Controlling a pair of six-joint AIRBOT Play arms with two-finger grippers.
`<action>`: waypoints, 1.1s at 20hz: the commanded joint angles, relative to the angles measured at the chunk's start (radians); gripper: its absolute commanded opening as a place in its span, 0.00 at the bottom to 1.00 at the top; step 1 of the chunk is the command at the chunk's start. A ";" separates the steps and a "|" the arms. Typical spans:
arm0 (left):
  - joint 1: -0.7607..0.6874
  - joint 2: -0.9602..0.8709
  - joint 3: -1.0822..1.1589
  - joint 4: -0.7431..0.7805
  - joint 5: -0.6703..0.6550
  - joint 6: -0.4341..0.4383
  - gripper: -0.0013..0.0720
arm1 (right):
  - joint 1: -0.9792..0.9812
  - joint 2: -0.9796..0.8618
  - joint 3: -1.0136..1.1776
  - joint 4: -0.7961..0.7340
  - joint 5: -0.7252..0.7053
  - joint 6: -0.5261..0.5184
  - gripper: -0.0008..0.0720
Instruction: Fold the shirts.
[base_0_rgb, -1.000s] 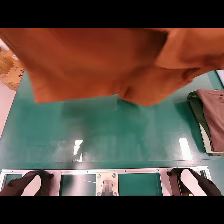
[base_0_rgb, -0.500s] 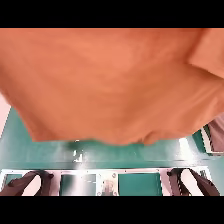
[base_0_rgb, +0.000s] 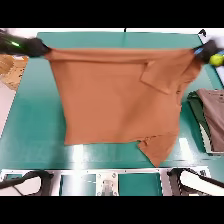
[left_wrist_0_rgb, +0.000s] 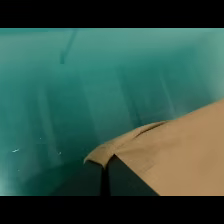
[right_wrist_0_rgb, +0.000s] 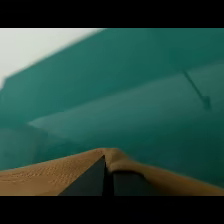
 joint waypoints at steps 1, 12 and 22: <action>-0.029 -0.235 -0.034 -0.024 0.149 -0.020 0.05 | 0.048 -0.301 0.004 0.028 -0.139 -0.055 0.03; -0.031 -0.351 -0.038 0.006 0.190 -0.001 0.05 | 0.015 -0.570 0.320 -0.211 0.098 0.026 0.03; -0.037 -0.351 -0.193 0.025 0.173 -0.002 0.05 | 0.060 -0.570 0.318 -0.504 0.294 0.151 0.03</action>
